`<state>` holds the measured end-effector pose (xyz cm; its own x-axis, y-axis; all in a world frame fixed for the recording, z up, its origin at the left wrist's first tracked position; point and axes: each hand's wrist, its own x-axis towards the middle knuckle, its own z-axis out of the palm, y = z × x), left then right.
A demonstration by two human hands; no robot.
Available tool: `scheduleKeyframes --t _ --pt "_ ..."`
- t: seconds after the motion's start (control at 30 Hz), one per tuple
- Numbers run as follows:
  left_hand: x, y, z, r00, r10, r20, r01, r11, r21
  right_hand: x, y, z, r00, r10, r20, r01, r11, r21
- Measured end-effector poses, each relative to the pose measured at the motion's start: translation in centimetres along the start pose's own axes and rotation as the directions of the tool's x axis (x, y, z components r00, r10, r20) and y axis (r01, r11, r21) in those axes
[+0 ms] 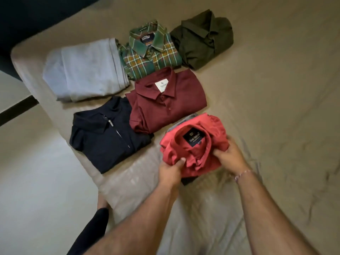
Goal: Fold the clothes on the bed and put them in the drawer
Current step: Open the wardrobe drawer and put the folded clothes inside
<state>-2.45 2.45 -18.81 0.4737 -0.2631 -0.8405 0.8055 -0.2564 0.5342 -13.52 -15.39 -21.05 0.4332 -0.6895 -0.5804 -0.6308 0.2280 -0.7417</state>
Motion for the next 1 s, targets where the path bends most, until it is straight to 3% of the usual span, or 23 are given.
scheduleKeyframes --t 0.07,0.1,0.17,0.23,0.33,0.5,0.63,0.73,0.87,1.0 --pt "4.5 -2.9 1.5 0.99 -0.018 -0.141 0.029 0.997 0.074 2.3 1.1 -1.1 0.999 0.011 -0.034 -0.02 0.965 -0.26" --pt "6.8 -4.6 1.8 0.977 -0.009 -0.215 0.046 0.985 0.168 3.2 2.1 -1.3 0.999 0.048 -0.003 -0.047 0.963 -0.266" --pt "7.6 -4.8 1.9 0.969 0.0 -0.249 0.057 0.973 0.223 4.2 3.5 -1.4 0.986 0.152 0.072 -0.141 0.981 -0.135" --pt "4.6 -2.2 2.0 0.98 -0.052 -0.19 0.069 0.994 0.084 4.4 4.2 -1.2 0.972 0.204 0.115 -0.199 0.978 -0.058" --pt "4.1 -1.5 0.9 0.993 -0.079 -0.085 0.083 0.995 0.047 3.0 3.4 -0.9 0.937 0.288 0.2 -0.305 0.95 0.061" --pt "2.9 -0.6 -3.4 0.999 0.032 -0.029 -0.028 0.991 0.132 -2.8 2.5 2.8 0.959 0.257 0.121 -0.283 0.91 0.305" --pt "-1.3 -0.6 -11.9 0.989 0.116 -0.095 -0.1 0.982 0.163 -8.6 1.1 8.7 0.953 0.211 0.216 -0.267 0.922 0.279" --pt "-5.4 -0.9 -21.0 0.961 0.157 -0.228 -0.137 0.985 0.102 -13.2 -0.6 15.7 0.918 0.148 0.367 -0.236 0.95 0.206" --pt "-11.6 -1.6 -33.7 0.88 0.188 -0.436 -0.186 0.981 0.048 -19.5 -3.2 26.6 0.82 0.12 0.559 -0.195 0.978 0.076" --pt "-17.8 -2.6 -45.2 0.799 0.213 -0.562 -0.259 0.966 -0.003 -27.3 -5.4 36.1 0.74 0.034 0.672 -0.014 0.999 -0.036"
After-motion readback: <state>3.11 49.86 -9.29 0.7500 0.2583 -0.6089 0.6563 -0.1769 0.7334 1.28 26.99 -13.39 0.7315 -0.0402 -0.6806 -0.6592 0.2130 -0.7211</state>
